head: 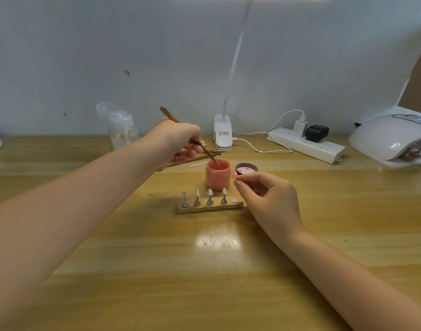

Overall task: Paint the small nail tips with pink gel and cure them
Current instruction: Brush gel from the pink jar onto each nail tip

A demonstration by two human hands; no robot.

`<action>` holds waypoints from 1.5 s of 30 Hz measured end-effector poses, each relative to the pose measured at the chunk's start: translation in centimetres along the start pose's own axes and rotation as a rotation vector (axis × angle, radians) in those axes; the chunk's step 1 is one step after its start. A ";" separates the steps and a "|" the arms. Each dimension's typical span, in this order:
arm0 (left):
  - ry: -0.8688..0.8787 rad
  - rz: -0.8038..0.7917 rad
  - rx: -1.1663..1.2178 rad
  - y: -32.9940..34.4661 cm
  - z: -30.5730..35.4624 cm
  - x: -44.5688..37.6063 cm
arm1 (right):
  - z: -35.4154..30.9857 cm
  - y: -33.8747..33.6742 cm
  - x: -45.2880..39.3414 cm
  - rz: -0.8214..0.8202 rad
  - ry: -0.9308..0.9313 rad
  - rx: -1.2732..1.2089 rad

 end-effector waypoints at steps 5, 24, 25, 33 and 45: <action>-0.023 0.035 0.076 -1.8 -1.4 0.8 | -0.1 0.1 0.0 -0.009 -0.001 0.007; 0.951 0.028 -0.188 1.8 -3.2 12.6 | 0.0 0.0 -0.1 -0.012 0.005 -0.043; 0.964 0.031 -0.194 1.8 -3.3 12.6 | 0.0 0.0 0.0 -0.011 0.001 -0.045; 0.980 0.055 -0.145 1.4 -3.5 12.6 | 0.0 -0.1 0.0 0.001 -0.014 -0.030; 0.932 0.052 -0.034 1.1 -3.7 12.4 | -0.2 -0.1 0.1 0.003 -0.023 -0.054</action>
Point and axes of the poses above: each hand's wrist, its own x-axis away from the middle knuckle, its own y-axis out of the palm, z = x × y, the point moved 6 cm from there along -x, towards the middle knuckle, and after that the axes turned 6 degrees about x, right-handed, at the moved point
